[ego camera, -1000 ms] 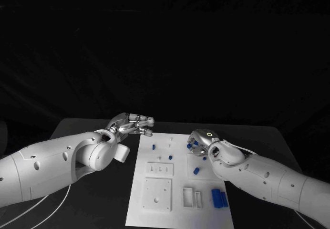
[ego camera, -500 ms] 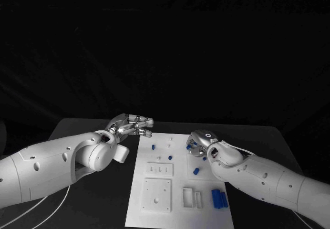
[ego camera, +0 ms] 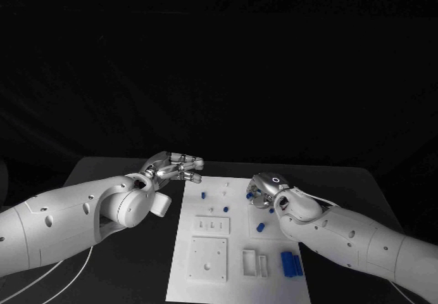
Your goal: Assemble the parts on the task board
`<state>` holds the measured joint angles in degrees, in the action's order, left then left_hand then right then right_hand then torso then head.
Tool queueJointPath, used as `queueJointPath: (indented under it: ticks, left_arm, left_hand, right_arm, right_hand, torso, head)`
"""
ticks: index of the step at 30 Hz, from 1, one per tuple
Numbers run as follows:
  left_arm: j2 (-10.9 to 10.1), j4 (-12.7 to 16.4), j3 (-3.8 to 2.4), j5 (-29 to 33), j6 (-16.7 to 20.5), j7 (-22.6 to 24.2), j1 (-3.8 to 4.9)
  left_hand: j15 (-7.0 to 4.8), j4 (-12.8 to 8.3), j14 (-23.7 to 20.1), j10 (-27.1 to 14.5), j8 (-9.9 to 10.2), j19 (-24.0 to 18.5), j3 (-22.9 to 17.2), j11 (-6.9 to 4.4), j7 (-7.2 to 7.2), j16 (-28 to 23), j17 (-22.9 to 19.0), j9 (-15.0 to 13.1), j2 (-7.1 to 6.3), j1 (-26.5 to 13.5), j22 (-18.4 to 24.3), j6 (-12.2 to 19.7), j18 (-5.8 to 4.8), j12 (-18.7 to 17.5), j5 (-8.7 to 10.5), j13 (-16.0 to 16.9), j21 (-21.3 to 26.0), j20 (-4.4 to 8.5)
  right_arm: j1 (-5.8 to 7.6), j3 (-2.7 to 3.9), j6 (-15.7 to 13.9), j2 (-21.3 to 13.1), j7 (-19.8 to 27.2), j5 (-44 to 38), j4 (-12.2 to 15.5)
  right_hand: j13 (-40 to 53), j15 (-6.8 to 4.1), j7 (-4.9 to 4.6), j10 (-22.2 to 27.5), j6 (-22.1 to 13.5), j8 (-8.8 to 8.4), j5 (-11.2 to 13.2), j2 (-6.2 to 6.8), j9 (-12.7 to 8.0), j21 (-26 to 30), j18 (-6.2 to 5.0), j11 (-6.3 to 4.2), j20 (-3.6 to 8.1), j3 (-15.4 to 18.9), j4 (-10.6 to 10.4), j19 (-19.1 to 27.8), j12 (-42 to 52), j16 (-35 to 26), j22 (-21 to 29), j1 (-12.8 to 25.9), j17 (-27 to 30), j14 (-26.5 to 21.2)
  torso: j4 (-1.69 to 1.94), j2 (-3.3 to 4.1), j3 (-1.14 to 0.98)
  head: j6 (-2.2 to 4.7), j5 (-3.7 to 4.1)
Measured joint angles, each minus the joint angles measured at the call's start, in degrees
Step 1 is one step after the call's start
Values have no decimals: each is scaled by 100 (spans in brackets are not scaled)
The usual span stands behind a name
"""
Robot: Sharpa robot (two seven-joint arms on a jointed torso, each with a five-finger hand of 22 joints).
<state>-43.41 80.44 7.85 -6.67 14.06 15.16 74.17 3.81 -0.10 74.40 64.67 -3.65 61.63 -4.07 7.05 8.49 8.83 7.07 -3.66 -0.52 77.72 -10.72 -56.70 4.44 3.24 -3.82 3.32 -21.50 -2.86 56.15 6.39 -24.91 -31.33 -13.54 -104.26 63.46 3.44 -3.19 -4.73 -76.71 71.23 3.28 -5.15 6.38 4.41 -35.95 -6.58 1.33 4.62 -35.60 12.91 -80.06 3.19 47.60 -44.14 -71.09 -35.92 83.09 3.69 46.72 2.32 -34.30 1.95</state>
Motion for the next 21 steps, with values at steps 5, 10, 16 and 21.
queueJointPath:
  ticks: [5, 10, 16, 21]
  left_arm:
    - [0, -24, 0, 0, -8, -14, 0]
    - [0, -51, 0, 0, -11, -22, 0]
    - [31, -74, 0, -1, -11, -26, 1]
    - [46, -76, -1, -2, -11, -28, 1]
  left_hand:
    - [0, 0, 0, -20, 0, 0, 0, -20, 0, 23, 0, 0, 0, 0, 0, 0, 0, 0, 0, 0, -23, 0]
    - [0, 0, 0, -20, 0, 0, 0, -20, 0, 23, -1, 0, 0, 0, 4, 0, 0, 0, 0, 0, -23, 0]
    - [0, 0, 0, -20, 0, 0, 0, -20, 0, 23, -1, 0, 0, 0, 5, 0, 0, 0, 0, 0, -23, 0]
    - [0, 0, 0, -20, 0, 0, 0, -20, 0, 23, -1, 0, 0, 0, 5, 0, 0, 0, 0, 0, -23, 0]
  right_arm:
    - [-1, -2, -91, -51, -95, -32, 200]
    - [46, 31, -198, -5, -199, -49, 313]
    - [110, 76, -326, 188, -320, -77, 281]
    - [148, 85, -398, 348, -397, -99, 176]
  right_hand:
    - [24, 0, 4, -11, 4, 19, -55, -54, 14, -167, 13, 7, 20, 9, 23, -19, 5, 5, -402, 22, 74, 1]
    - [24, 0, 4, -18, 3, 21, 35, -84, 15, -126, 39, 0, 21, 12, 22, -20, 6, 27, -587, 53, 126, 1]
    - [24, 0, 3, -19, 2, 21, 73, -90, 17, -3, 47, 0, 29, 34, 13, -72, 6, 28, -730, 58, 171, 1]
    - [24, 0, 1, -19, -1, 21, 73, -89, 17, 2, 47, 0, 30, 34, 14, -73, 6, 28, -743, 59, 172, 1]
  torso:
    - [1, 2, 1]
    - [4, 8, 2]
    - [24, 19, 5]
    - [37, 29, 13]
  head:
    - [19, -8]
    - [55, -19]
    - [83, -44]
    - [87, -51]
